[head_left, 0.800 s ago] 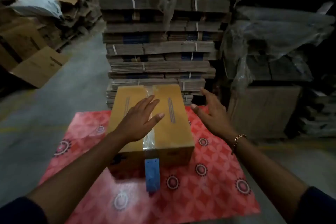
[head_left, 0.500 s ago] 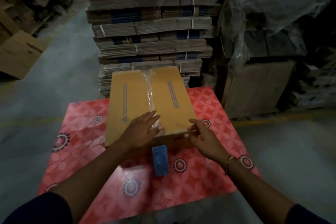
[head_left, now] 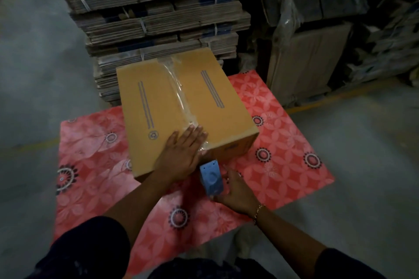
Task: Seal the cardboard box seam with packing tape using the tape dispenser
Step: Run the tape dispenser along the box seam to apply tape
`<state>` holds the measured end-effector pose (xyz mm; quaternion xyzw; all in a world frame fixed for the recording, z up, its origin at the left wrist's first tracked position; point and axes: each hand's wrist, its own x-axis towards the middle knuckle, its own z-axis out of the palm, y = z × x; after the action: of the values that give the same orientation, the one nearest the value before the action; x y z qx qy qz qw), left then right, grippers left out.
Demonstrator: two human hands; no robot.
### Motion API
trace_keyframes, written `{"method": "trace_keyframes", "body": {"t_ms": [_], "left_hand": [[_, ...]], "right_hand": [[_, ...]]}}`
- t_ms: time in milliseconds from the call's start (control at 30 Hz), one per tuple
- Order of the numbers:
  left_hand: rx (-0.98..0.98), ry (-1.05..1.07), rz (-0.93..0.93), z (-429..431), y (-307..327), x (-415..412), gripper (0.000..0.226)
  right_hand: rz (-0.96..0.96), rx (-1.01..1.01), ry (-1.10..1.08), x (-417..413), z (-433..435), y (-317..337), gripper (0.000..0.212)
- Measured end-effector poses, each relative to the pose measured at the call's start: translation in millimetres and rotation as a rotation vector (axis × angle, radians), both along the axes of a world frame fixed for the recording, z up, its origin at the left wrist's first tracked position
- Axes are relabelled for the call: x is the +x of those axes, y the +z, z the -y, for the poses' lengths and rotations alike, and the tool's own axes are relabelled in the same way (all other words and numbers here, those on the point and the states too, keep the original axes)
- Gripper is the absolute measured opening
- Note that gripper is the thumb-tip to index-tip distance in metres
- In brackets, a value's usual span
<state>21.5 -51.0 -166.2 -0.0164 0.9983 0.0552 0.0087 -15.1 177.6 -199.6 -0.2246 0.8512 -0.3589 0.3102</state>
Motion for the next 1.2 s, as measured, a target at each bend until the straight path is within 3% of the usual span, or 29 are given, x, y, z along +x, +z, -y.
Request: {"method": "trace_keyframes", "body": {"t_ms": [100, 300, 567, 767, 1200], "left_hand": [[-0.01, -0.006, -0.011, 1, -2, -1, 0.064], [0.01, 0.007, -0.028, 3, -6, -3, 0.061], [0.015, 0.018, -0.049, 3, -3, -8, 0.067], [-0.003, 0.012, -0.064, 4, -5, -6, 0.067], [0.053, 0.029, -0.103, 2, -1, -6, 0.072]], "right_hand": [[0.007, -0.057, -0.093, 10, 23, -12, 0.104], [0.031, -0.062, -0.248, 28, 27, -3, 0.074], [-0.105, -0.049, -0.244, 55, 3, 31, 0.087], [-0.074, -0.036, -0.272, 53, 8, 52, 0.072], [-0.122, 0.066, -0.2, 63, -12, 74, 0.074]]}}
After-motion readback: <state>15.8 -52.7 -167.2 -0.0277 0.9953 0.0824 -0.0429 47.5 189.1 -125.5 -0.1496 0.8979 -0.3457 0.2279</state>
